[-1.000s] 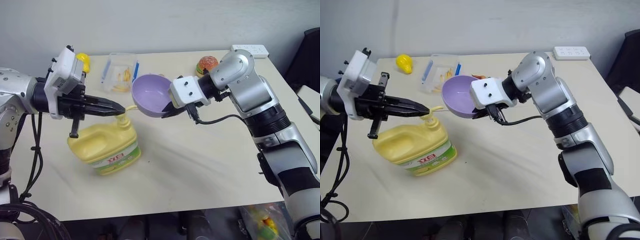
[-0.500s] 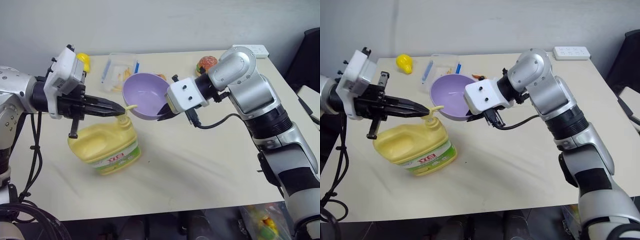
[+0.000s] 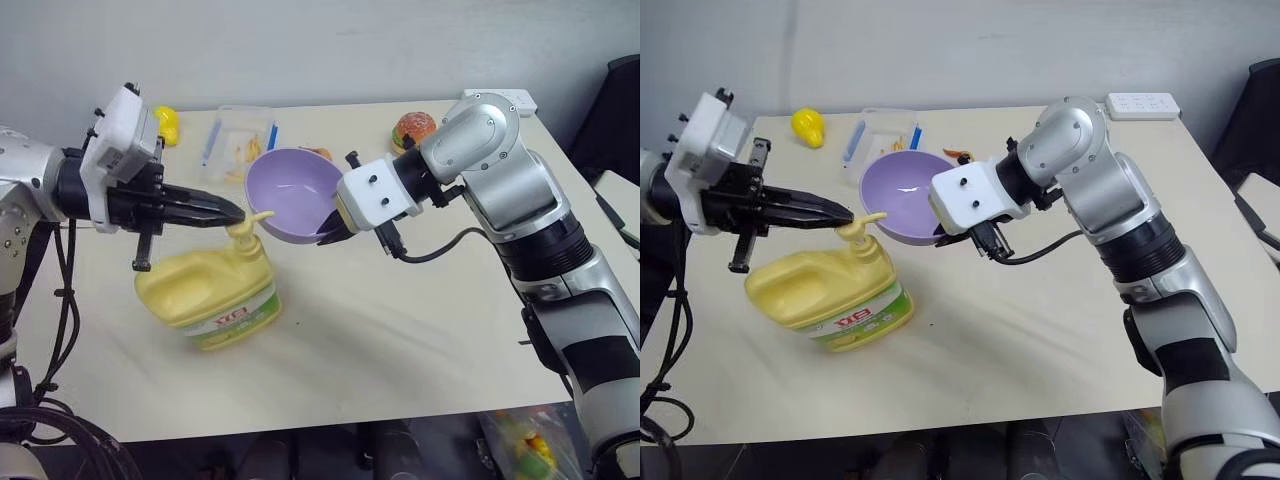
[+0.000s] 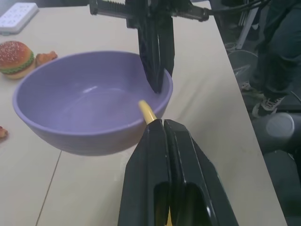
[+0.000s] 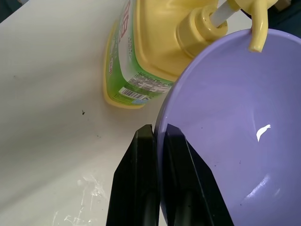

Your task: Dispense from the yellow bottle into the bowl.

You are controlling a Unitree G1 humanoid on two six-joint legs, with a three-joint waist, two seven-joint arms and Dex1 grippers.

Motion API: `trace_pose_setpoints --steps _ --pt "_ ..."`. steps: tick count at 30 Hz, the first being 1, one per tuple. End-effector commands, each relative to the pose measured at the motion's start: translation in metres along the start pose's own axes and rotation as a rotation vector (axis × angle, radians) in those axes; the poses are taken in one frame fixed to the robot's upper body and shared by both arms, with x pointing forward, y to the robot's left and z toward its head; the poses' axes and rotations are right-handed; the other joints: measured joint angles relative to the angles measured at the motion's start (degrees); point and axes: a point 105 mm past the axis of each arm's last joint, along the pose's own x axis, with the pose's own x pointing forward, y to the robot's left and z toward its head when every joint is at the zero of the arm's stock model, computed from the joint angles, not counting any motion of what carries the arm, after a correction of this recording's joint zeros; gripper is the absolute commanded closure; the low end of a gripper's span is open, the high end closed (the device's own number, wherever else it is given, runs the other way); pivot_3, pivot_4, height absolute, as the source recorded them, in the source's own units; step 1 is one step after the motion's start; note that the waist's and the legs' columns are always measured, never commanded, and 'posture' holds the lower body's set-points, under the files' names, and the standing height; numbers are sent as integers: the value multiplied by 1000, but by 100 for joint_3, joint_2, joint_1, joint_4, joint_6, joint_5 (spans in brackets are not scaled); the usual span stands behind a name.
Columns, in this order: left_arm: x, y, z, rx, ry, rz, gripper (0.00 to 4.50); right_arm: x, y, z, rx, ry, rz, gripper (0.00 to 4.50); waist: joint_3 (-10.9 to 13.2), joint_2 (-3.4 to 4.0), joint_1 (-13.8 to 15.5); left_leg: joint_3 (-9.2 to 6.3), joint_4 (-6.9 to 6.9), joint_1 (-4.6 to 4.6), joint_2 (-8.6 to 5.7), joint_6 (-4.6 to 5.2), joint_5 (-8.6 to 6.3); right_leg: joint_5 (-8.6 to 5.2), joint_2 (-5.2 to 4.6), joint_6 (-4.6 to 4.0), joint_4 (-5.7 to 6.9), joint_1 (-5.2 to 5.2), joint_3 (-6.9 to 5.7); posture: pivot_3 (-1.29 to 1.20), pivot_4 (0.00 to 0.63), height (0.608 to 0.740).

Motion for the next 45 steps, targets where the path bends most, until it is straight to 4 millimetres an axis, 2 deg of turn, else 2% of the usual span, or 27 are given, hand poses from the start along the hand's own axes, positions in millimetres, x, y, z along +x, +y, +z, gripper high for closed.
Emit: trace_pose_setpoints --steps 1,6,14,30,42,45 --pt "-4 -2 3 57 33 12 4456 -3 2 10 -48 -15 62 4500 0 -1 2 0 0 0 -1 0 0 0 -1 0 0 1 0 0 150 740" --pt "-4 0 4 60 29 18 4456 3 4 4 -45 -4 81 4500 -1 -1 1 0 4 0 0 0 0 0 0 0 6 1 1 0 150 740" --pt "0 1 -7 43 68 13 4456 3 2 7 -65 -3 85 4500 -1 -1 2 0 6 1 0 0 0 0 -1 0 8 1 1 0 150 740" --pt "17 -5 -49 -71 163 -30 4456 3 3 9 -70 -10 94 4500 -8 -5 7 14 8 33 2 0 0 0 -1 -3 29 16 19 0 150 740" --pt "18 -7 -71 -157 184 -10 4456 4 2 11 -65 -23 92 4500 -59 21 8 15 7 43 3 -1 0 0 0 -5 32 23 21 0 150 740" --pt "19 -5 -71 -151 173 3 4456 4 1 10 -64 -22 90 4500 -65 29 7 17 6 45 3 -1 0 -1 0 -6 33 24 23 0 150 740"
